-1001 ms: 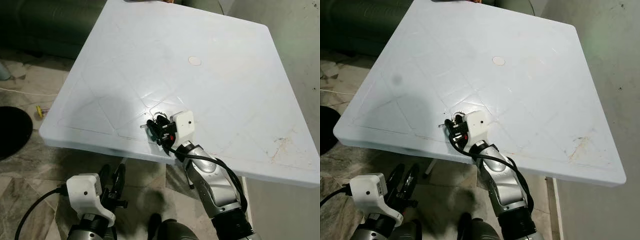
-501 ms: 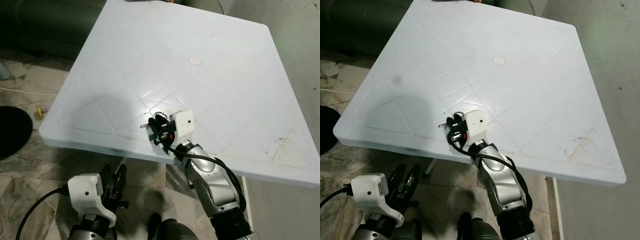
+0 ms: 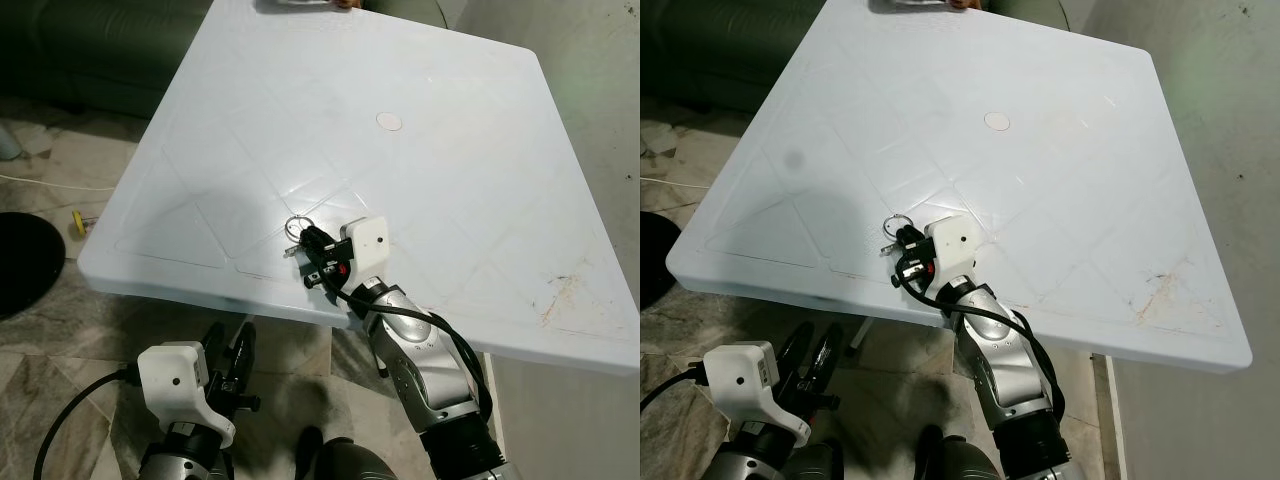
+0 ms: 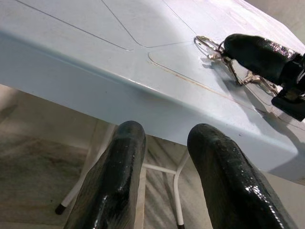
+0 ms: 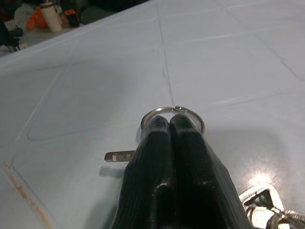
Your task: Hang keys on a hook
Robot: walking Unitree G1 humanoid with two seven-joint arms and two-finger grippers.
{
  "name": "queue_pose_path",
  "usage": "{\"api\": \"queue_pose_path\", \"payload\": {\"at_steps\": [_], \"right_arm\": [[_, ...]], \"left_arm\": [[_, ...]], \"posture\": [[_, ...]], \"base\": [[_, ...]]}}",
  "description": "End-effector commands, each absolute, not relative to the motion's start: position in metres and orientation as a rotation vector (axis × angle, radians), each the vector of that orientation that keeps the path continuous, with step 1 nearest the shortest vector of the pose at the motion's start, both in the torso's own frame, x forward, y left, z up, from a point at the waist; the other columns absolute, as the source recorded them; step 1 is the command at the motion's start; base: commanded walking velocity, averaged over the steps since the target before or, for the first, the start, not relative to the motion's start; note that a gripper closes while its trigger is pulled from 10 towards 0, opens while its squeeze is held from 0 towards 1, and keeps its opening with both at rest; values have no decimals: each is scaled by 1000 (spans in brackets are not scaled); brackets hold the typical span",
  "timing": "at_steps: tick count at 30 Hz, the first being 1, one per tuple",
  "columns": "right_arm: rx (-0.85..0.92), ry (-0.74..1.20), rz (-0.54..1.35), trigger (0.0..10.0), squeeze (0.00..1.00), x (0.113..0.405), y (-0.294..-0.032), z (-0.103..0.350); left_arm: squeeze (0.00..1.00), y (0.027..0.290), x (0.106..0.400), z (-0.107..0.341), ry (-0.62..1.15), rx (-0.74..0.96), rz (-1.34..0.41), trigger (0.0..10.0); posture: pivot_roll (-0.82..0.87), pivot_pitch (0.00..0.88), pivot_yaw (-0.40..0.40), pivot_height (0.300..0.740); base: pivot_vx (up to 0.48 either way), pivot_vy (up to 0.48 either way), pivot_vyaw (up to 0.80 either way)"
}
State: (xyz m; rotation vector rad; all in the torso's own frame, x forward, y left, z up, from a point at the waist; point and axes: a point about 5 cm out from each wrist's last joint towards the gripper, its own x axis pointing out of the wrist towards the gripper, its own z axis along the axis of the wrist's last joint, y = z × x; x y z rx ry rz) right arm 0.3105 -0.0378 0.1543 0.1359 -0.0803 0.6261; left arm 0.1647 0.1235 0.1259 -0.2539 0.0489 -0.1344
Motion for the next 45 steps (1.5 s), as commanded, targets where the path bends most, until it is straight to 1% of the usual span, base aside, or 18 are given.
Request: {"api": "queue_pose_path", "payload": {"at_steps": [1,5,7,13,19,20,21,22,24,25,26,27,32,34,35,36,40,45], "right_arm": [[156,-89,606,0,0,312,-44,155],[226,-104,588,0,0,315,-46,162],[340,-164,590,0,0,317,-55,173],[520,-259,524,0,0,323,-79,194],[503,-341,509,275,0,320,-96,206],[499,-341,504,784,0,320,-98,205],[486,-343,499,2039,0,320,-100,205],[333,-384,460,8392,0,318,-108,208],[252,-396,442,8392,0,318,-111,208],[173,-390,428,10000,0,318,-112,207],[14,-403,427,10000,0,317,-114,206],[14,-403,427,10000,0,317,-114,206],[-313,-470,397,10000,0,315,-126,208],[-339,-471,398,10000,0,315,-126,207],[-224,-455,387,10000,0,316,-129,207],[-224,-455,387,10000,0,316,-129,207],[87,-365,347,10000,0,317,-134,201],[190,-306,299,10000,0,313,-140,188]], "left_arm": [[0,122,163,122,69,-250,-129,10000],[0,122,167,122,63,-256,-123,10000],[0,124,173,125,38,-270,-118,10000],[0,125,191,127,-2,-301,-109,10000],[0,126,211,132,-47,-317,-115,10000],[0,127,214,132,-48,-320,-115,10000],[0,127,217,132,-54,-320,-118,10000],[0,130,225,137,-84,-308,-128,10000],[0,131,229,138,-93,-304,-129,10000],[0,132,232,138,-98,-305,-127,10000],[0,135,240,141,-118,-309,-127,10000],[0,135,240,141,-118,-309,-127,10000],[0,135,261,148,-167,-309,-148,10000],[0,134,263,150,-176,-313,-154,10000],[0,133,265,150,-180,-320,-152,10000],[0,133,265,150,-180,-320,-152,10000],[0,127,271,152,-195,-327,-171,10000],[0,129,275,152,-207,-318,-180,10000]], "posture": [[278,257,-189,740],[277,244,-188,740],[271,232,-187,740],[251,182,-180,740],[237,144,-173,740],[236,130,-173,740],[233,123,-171,740],[229,111,-168,740],[226,104,-167,740],[223,97,-166,740],[218,75,-162,740],[218,75,-162,740],[204,25,-158,740],[204,25,-158,740],[198,16,-159,740],[198,16,-159,740],[193,4,-162,740],[192,0,-161,740]], "base": [[0,0,0],[0,0,0],[0,0,0],[0,0,0],[0,0,0],[0,0,0],[0,0,0],[0,0,0],[0,0,0],[0,0,0],[0,0,0],[0,0,0],[0,0,0],[0,0,0],[0,0,0],[0,0,0],[0,0,0],[0,0,0]]}}
